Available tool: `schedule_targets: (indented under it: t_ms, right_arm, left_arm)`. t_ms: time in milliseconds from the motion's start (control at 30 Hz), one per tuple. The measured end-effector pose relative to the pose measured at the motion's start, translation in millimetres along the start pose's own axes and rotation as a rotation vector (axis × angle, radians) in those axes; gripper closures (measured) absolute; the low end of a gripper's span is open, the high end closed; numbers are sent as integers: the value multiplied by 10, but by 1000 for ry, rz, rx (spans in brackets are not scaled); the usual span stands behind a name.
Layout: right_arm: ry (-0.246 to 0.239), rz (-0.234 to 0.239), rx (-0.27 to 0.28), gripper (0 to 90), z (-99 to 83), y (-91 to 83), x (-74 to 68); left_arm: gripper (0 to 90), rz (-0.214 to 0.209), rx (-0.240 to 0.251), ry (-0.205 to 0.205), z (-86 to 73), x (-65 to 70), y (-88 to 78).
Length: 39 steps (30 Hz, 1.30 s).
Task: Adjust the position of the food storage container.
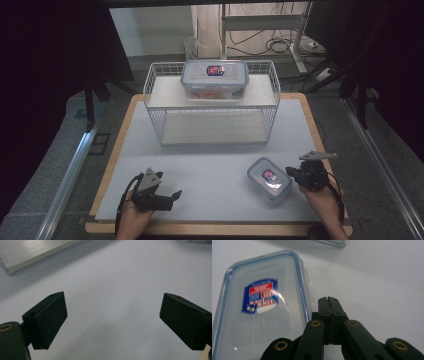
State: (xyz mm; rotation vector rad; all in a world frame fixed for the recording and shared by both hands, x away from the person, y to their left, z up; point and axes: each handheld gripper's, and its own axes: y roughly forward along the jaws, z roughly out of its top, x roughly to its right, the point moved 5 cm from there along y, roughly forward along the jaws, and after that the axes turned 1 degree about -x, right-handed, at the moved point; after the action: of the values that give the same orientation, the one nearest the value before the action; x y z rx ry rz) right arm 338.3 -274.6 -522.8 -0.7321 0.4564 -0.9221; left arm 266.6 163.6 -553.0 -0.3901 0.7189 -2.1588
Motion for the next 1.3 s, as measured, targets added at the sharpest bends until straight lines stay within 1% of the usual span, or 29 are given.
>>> schedule_targets:
  t_ms: [33,67,100,200,267,367,400,433,467,533,600,667,800,867,933,967,1000,1067,1233,1267,1300]
  right_arm:
    - [0,-4,-1,898,-24,-35,-7]
    - [-2,-18,-1,898,-52,-72,-17]
    - [-17,-42,-6,898,-95,-114,-39]
    - [-7,-55,-27,899,-225,-187,-95]
    - [18,-31,-43,899,-302,-210,-113]
    - [58,34,-62,899,-395,-216,-166]
    - [60,42,-64,899,-399,-210,-184]
    - [50,34,-72,899,-395,-197,-199]
    - [41,28,-74,899,-378,-183,-205]
    - [45,30,-73,899,-329,-148,-191]
    - [41,21,-77,899,-276,-90,-161]
    - [51,30,-75,899,-203,-16,-121]
    - [68,46,-86,899,-88,121,-94]
    - [59,39,-88,899,-28,192,-83]
    - [59,43,-89,899,28,256,-81]
    - [59,43,-89,899,28,256,-81]
    - [54,50,-94,899,89,334,-101]
    - [41,54,-99,899,157,416,-148]
    - [-2,89,-101,899,282,570,-321]
    - [-2,89,-101,899,282,570,-321]
    - [-22,102,-104,899,324,624,-409]
  left_arm:
    - [73,0,-1,0,-1,0,1]
    - [73,1,-2,1,0,0,2]
    - [74,0,-1,0,0,1,3]
    - [74,-1,-1,4,6,10,11]
    - [74,-2,-2,5,7,13,12]
    - [73,-2,-4,11,13,26,16]
    - [73,-3,-3,10,14,25,17]
    - [74,-4,-4,9,14,24,20]
    - [74,-5,-4,9,14,23,22]
    - [73,-7,-5,10,17,25,25]
    - [74,-9,-5,11,22,31,31]
    - [73,-13,-8,10,28,33,40]
    - [73,-27,-11,3,44,52,56]
    - [74,-27,-18,7,46,61,66]
    - [73,-28,-23,10,45,67,72]
    - [73,-28,-23,10,45,67,72]
    - [73,-29,-27,11,45,70,76]
    - [73,-27,-28,12,43,68,78]
    - [74,-27,-31,12,38,64,79]
    - [73,-27,-31,12,38,64,79]
    - [73,-26,-30,13,36,65,78]
